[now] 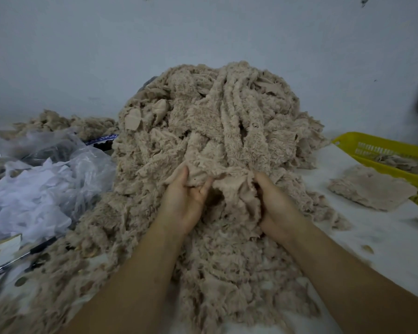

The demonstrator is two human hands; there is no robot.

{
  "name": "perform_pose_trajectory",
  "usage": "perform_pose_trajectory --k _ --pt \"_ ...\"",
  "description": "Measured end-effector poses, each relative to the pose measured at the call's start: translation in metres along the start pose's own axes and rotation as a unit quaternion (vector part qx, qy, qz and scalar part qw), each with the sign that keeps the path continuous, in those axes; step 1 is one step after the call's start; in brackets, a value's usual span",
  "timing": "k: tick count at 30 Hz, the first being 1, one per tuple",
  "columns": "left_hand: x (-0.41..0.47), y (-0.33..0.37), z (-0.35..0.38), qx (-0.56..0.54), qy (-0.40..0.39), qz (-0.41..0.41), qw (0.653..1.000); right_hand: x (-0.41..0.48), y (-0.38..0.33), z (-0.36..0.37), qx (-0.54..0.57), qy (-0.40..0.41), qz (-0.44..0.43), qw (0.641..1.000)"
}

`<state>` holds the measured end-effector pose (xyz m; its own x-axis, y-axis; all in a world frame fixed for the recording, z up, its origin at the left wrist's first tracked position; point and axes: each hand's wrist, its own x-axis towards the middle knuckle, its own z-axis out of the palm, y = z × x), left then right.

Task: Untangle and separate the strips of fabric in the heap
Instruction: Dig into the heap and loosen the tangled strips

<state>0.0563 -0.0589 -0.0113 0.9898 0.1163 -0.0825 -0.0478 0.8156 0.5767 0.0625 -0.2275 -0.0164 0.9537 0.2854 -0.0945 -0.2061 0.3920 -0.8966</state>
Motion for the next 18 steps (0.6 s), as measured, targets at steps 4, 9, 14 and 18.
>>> perform_pose_trajectory --k 4,9,14,18 --pt "-0.012 -0.014 0.006 0.273 -0.077 0.037 0.958 -0.002 -0.004 -0.011 0.07 0.006 0.006 0.998" --pt "-0.021 -0.028 0.005 0.425 -0.136 0.029 0.894 0.001 -0.002 -0.006 0.03 0.006 0.016 0.999" --pt "-0.019 -0.022 0.003 0.432 -0.052 0.02 0.9 -0.002 -0.002 -0.001 -0.014 -0.037 -0.05 0.998" --pt "-0.02 -0.021 0.004 0.459 -0.069 0.044 0.885 -0.004 0.006 0.004 -0.295 0.018 -0.149 0.944"
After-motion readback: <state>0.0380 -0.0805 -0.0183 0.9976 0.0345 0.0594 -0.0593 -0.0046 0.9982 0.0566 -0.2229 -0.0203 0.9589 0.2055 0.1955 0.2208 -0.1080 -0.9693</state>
